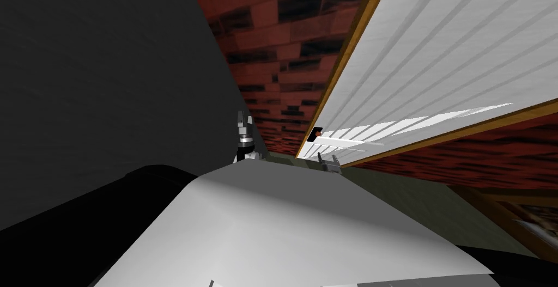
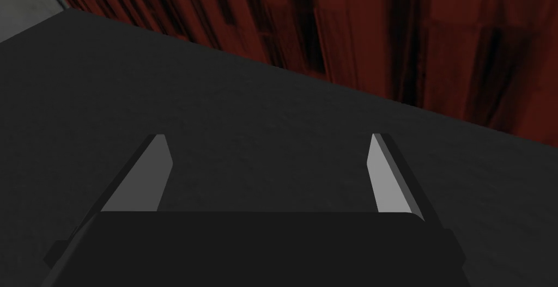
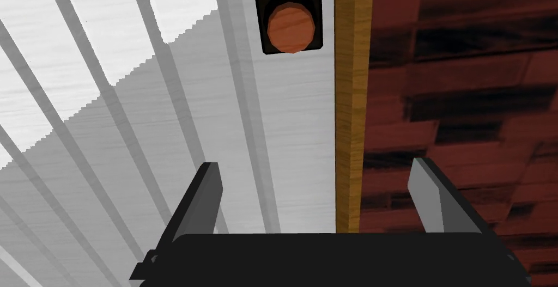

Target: Pull the door open

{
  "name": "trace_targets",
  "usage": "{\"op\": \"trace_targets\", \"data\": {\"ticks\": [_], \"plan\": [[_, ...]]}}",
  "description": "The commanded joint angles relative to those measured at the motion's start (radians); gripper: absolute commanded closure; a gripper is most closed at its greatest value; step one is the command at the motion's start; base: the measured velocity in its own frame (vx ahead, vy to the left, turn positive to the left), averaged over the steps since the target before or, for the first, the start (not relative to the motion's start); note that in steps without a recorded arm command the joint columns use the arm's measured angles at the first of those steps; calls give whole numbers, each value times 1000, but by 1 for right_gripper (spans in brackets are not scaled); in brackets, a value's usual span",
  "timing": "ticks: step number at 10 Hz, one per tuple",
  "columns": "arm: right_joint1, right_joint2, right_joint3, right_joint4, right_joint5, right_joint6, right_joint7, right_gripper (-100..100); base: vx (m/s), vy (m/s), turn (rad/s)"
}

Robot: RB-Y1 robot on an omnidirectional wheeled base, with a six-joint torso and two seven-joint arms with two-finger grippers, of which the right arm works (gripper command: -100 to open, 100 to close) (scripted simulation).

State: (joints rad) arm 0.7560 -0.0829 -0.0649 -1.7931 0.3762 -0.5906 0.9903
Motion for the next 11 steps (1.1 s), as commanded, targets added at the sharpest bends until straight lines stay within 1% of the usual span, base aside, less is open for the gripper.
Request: {"op": "trace_targets", "data": {"ticks": [1,4,5,6,8,9,10,11], "plan": [[4,3,-2,15,8,-3,25,-100,195,-7,-32],[11,7,-4,31,17,-9,53,-100,185,-7,-37],[8,7,-2,26,16,-4,47,-100,88,-1,-5],[-7,1,-27,48,15,24,59,-100,-29,-32,179],[-25,5,-50,65,13,53,69,-100,-55,-46,146],[-40,12,-67,76,12,75,77,-100,-38,-38,112],[-56,24,-85,85,11,97,85,-100,-36,-38,148],[-74,41,-101,90,9,118,92,-100,-31,-33,172]]}}
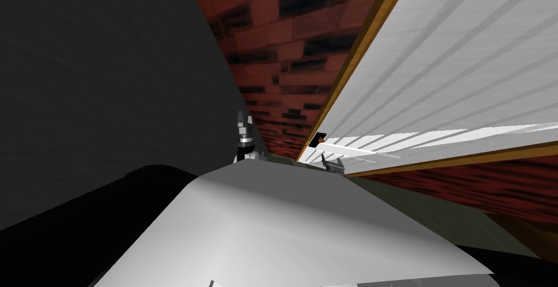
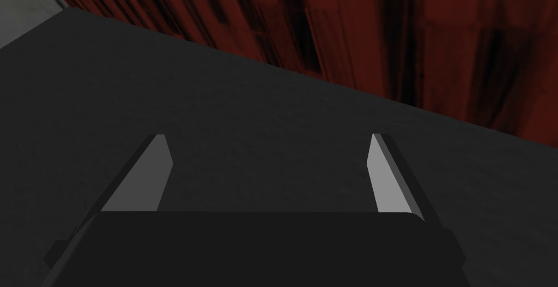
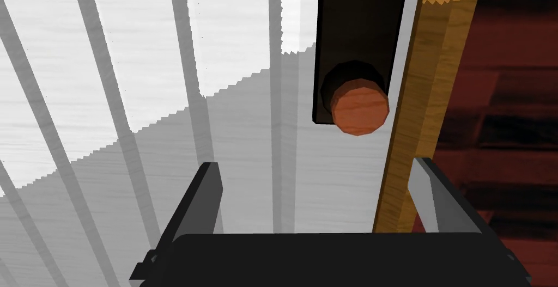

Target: Pull the door open

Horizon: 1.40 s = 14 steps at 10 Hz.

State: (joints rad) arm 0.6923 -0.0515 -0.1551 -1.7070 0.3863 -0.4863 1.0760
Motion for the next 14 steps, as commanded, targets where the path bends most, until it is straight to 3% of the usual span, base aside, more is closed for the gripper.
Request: {"op": "trace_targets", "data": {"ticks": [1,4,7,8,9,14], "plan": [[-26,24,-21,6,-2,29,12,-100,-15,-28,154],[-83,80,-38,-4,-5,61,26,-100,87,-36,216],[-110,98,-34,-15,-6,65,28,-100,161,-34,74],[-87,96,-34,-5,-4,61,29,-100,52,14,16],[-87,96,-34,-5,-4,61,29,100,-25,4,-1],[-87,96,-34,-5,-4,61,29,100,-7,4,1]]}}
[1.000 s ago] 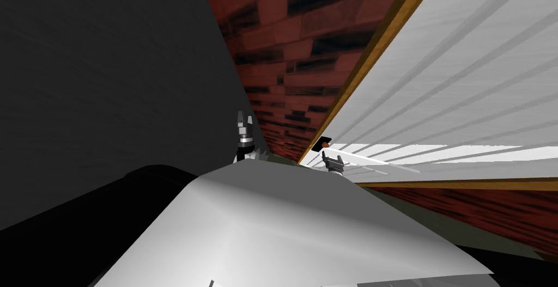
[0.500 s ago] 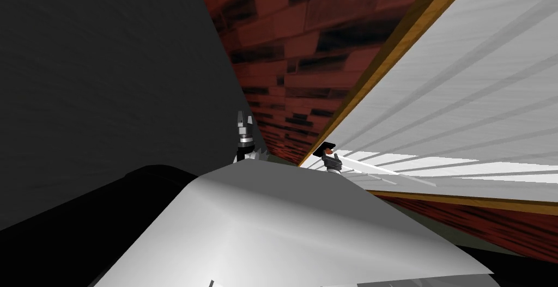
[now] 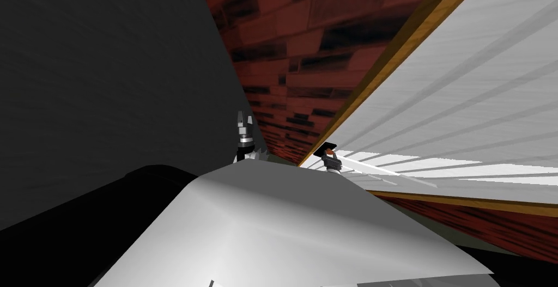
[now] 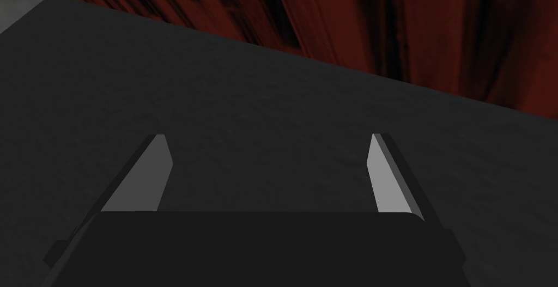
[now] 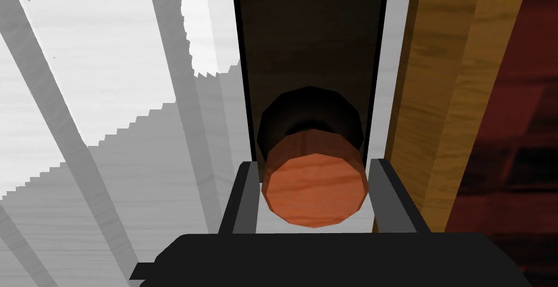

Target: Pull the door open

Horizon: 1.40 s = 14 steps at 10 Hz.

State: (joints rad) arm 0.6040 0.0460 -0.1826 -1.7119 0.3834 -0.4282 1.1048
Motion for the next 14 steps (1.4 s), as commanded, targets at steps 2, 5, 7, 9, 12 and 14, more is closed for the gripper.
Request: {"op": "trace_targets", "data": {"ticks": [2,5,7,9,12,14], "plan": [[-4,-21,3,19,56,34,40,100,-127,1,11],[-9,-33,5,28,88,52,63,100,-124,-4,11],[-18,-47,9,40,133,78,95,100,-78,12,16],[-28,-62,14,52,181,105,130,100,-94,-8,39],[-56,-83,13,66,199,115,133,-100,-106,0,49],[-78,-92,9,69,168,102,96,-100,-181,49,-13]]}}
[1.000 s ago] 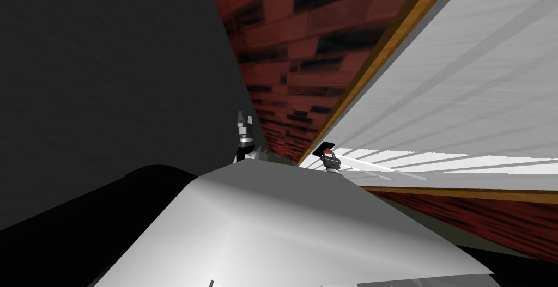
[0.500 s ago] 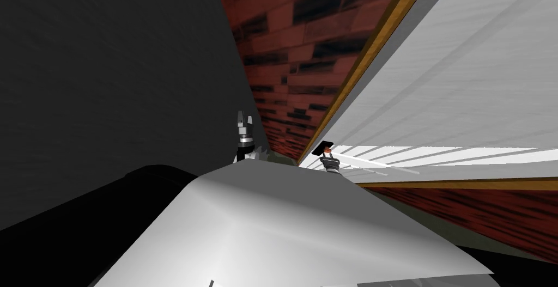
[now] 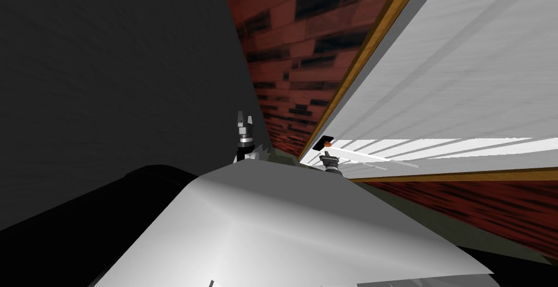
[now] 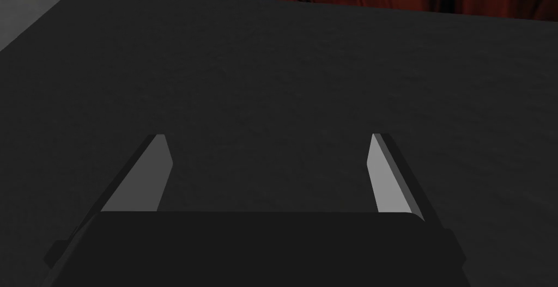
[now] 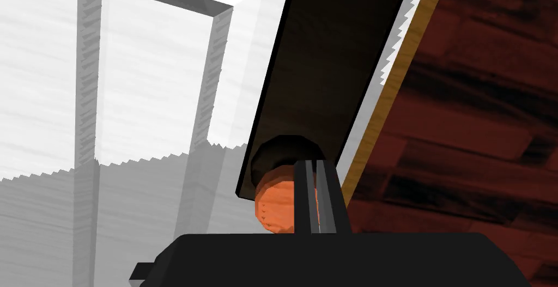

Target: Pull the door open

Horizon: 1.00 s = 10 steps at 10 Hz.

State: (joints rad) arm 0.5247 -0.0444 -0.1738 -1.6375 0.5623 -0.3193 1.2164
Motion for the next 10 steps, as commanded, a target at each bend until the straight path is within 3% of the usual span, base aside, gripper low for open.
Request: {"op": "trace_targets", "data": {"ticks": [1,4,8,9,10], "plan": [[-12,-5,-3,-4,-29,-14,-37,-100,-184,23,4],[-39,-5,-9,0,-68,-30,-82,-100,-161,25,10],[-83,13,-18,5,-130,-56,-156,-100,-137,5,14],[-81,12,-18,12,-122,-57,-142,-100,-42,-3,3],[-109,-3,-29,32,-129,-47,-143,-100,16,-2,46]]}}
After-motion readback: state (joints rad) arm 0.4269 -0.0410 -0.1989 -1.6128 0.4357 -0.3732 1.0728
